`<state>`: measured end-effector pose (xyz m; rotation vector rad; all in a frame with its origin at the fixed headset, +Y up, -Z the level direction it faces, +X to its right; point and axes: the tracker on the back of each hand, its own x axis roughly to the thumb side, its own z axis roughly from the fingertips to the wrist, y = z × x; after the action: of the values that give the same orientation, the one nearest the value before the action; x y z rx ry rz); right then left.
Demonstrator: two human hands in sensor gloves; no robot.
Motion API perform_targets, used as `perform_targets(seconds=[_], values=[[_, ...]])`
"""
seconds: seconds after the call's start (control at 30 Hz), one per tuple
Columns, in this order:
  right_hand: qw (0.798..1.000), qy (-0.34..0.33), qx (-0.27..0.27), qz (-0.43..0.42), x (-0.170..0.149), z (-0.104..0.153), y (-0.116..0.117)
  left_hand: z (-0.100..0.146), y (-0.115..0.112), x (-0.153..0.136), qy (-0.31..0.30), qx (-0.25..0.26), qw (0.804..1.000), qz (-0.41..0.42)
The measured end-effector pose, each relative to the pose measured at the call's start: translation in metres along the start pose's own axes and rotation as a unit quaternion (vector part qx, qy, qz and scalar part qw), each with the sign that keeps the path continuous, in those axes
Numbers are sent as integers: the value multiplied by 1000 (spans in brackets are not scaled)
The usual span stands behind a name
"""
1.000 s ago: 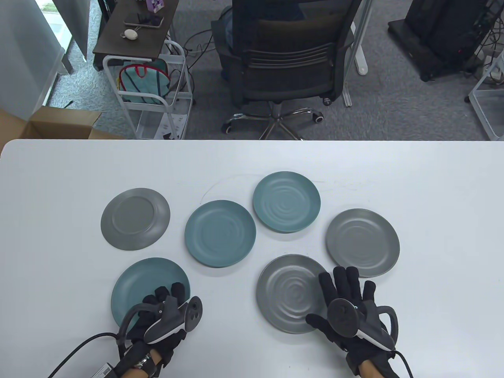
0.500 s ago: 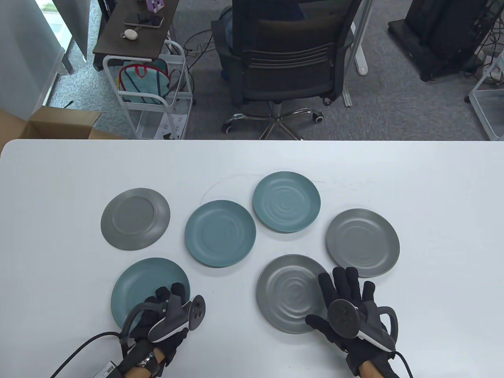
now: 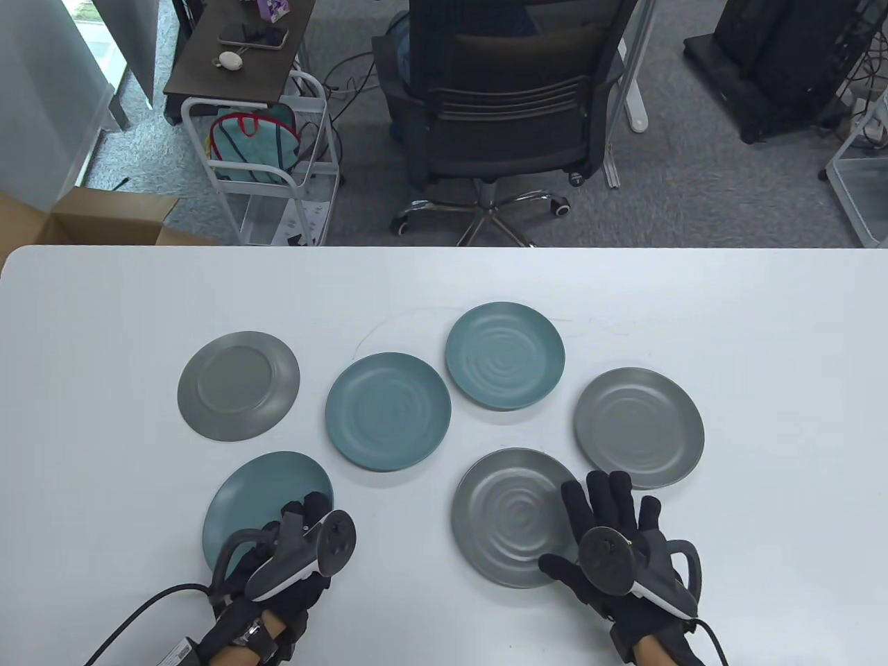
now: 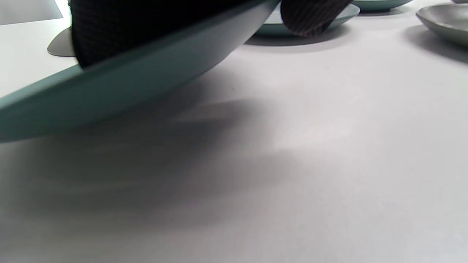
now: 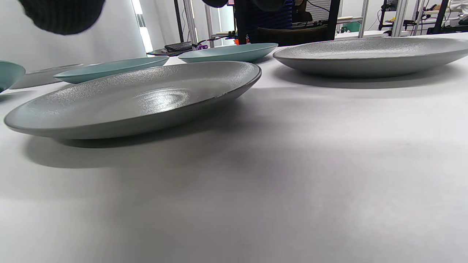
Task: Flip plate to back facing up
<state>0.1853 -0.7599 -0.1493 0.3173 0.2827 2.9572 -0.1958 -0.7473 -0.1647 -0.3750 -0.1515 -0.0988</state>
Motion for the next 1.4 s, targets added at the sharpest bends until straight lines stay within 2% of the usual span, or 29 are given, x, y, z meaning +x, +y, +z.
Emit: perform_targets(seconds=[0.4,0.67,0.93,1.17,1.4], values=[[1000,0,3,-6,-1,0,0,11,28,-13,-18,26,995,92],[1000,0,9,-9,-1,-1,1,16,50,-34,-33,48,980,189],[1000,0,12,-11,0,-1,0,21,65,-61,-61,61,947,309],[1000,1,13,-14,-1,-2,0,20,68,-85,-81,61,903,416],[1000,0,13,-16,-1,-2,0,18,64,-105,-61,69,885,457]])
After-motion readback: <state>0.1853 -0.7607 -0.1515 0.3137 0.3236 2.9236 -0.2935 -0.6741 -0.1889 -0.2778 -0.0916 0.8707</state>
